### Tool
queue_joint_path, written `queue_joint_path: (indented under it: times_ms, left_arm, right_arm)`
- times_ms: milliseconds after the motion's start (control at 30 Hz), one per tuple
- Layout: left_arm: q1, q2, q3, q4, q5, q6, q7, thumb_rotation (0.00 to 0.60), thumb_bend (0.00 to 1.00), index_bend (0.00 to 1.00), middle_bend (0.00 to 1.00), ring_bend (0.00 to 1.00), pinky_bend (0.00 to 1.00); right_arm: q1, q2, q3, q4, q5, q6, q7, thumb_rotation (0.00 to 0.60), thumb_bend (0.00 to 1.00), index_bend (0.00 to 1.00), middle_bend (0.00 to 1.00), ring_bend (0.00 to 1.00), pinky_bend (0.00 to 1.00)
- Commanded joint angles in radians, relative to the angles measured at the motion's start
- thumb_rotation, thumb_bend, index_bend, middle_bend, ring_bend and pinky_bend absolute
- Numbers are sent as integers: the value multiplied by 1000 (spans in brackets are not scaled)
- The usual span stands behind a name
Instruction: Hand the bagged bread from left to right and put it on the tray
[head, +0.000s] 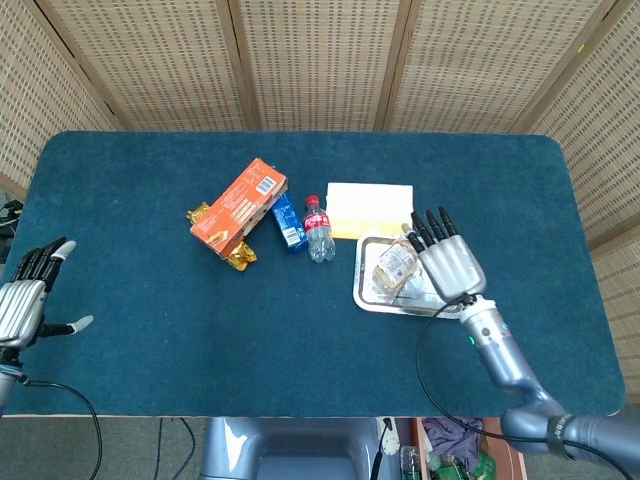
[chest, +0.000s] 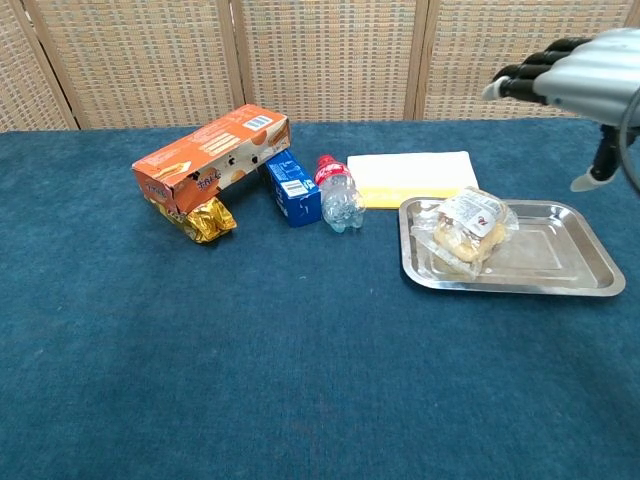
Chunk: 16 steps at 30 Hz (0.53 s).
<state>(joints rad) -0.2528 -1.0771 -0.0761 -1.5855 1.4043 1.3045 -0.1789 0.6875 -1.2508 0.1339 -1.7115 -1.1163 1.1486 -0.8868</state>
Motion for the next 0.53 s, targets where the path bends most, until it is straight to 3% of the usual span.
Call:
queue_joint_path:
  times_ms: [33,200,533]
  left_arm:
    - [13,3,6,-11,14,21,2,600,0,0,0,0,0]
    - [43,-1,21,-40,35,69,48,600,0,0,0,0,0]
    - [85,-1,38,-94,46,122,141,600,0,0,0,0,0]
  right_arm:
    - [-189,92,-88,-7,-230,199,326,600,0,0,0,0,0]
    - [-356,76,-156,101,-339,387,582,600,0,0,0,0,0]
    - [-519,25,-183,197,-397,541,775,600,0,0,0,0,0]
